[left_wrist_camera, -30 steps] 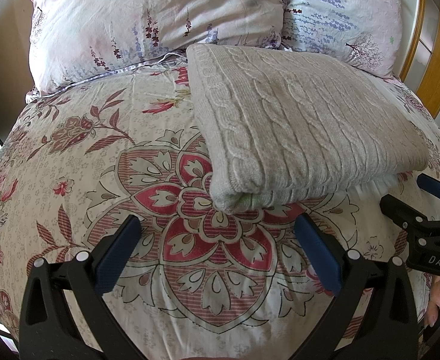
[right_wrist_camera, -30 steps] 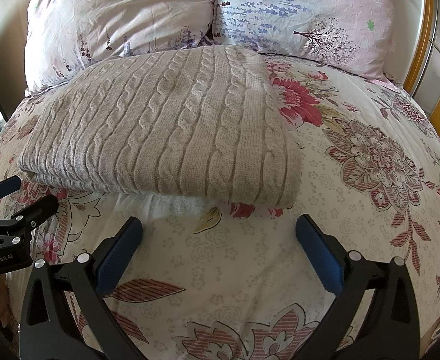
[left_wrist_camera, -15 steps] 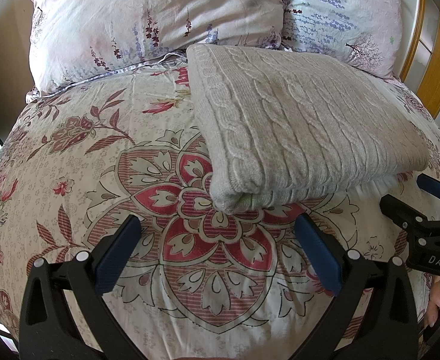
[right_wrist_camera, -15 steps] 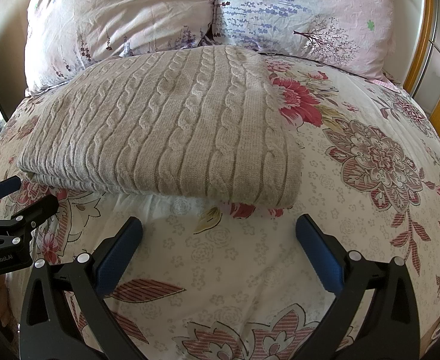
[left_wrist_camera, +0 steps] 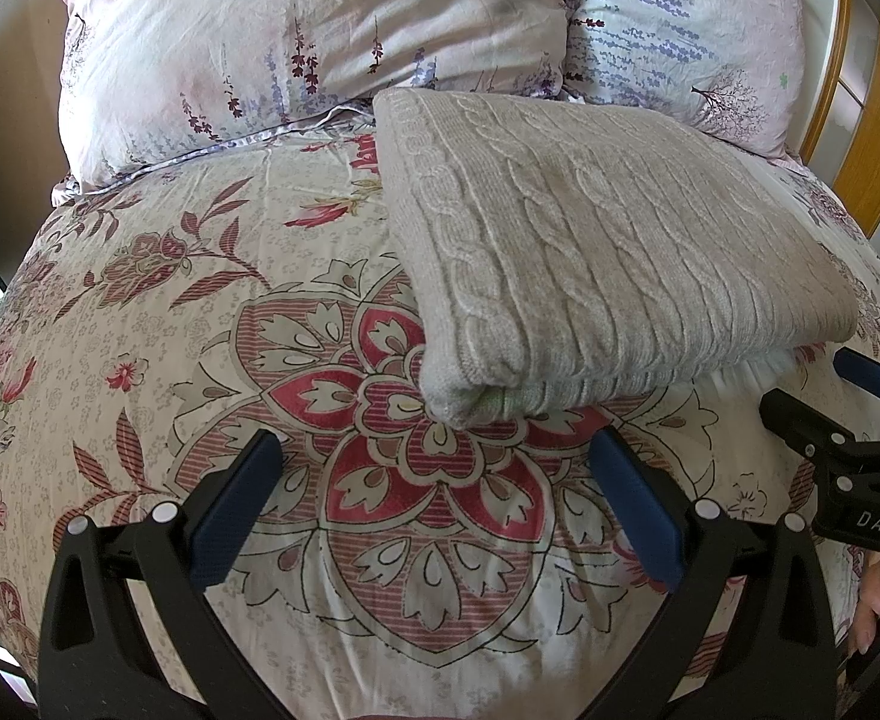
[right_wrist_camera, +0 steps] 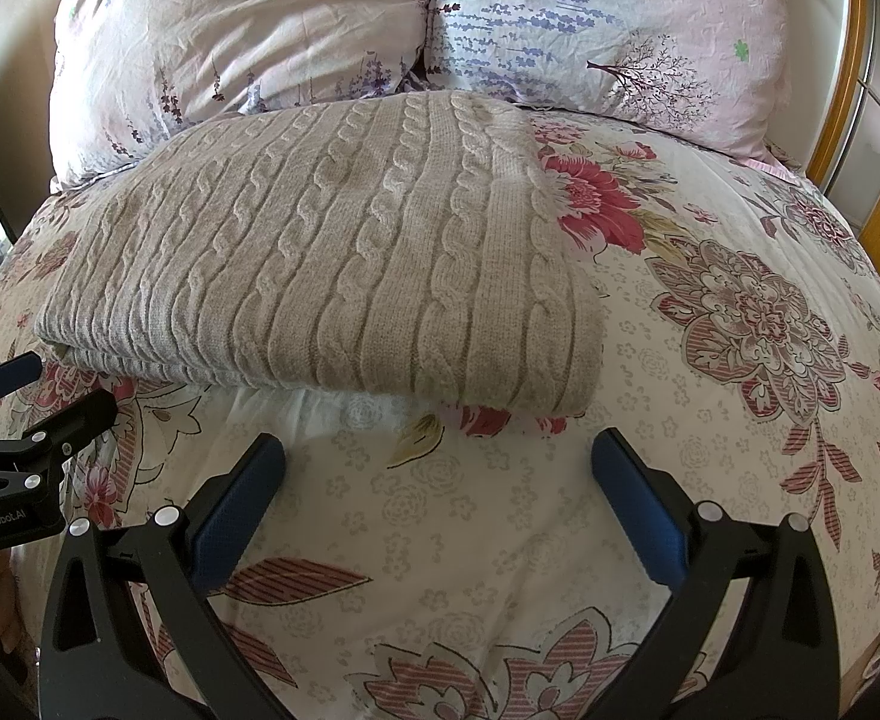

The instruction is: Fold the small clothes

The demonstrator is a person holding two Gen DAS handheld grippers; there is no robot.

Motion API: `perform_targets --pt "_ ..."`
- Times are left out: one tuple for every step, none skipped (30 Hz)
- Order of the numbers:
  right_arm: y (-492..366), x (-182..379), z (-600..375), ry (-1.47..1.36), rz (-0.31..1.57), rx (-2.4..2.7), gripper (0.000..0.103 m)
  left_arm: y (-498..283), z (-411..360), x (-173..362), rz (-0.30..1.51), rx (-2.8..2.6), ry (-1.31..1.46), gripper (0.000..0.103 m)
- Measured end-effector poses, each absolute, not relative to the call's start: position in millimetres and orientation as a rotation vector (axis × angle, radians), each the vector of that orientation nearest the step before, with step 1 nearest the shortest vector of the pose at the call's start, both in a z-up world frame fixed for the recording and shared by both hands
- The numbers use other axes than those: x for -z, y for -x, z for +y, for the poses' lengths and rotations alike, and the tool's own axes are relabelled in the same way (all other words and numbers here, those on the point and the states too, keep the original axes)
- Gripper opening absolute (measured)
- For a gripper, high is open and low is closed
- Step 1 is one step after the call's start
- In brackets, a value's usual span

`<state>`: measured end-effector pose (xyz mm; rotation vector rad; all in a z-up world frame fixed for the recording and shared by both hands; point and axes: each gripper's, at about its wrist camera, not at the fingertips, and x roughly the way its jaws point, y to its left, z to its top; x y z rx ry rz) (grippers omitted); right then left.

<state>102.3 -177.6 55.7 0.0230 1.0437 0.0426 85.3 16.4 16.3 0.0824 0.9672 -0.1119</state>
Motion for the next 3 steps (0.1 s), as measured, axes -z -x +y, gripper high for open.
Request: perform_targets --pt "-102.5 -55.7 -177.6 -0.023 1.044 -0.043 0.102 -85.3 16.3 -16.3 0.967 0.112 -0.082 0.101" --pt "-102.3 -55.7 -177.5 -0.023 1.044 -0.042 0.102 -85.3 16.4 -16.3 0.967 0.112 -0.082 0.101" --pt "-102.4 -55.7 -177.6 -0.023 1.044 -0.043 0.102 -85.3 16.4 -16.3 0.967 0.112 -0.082 0.101"
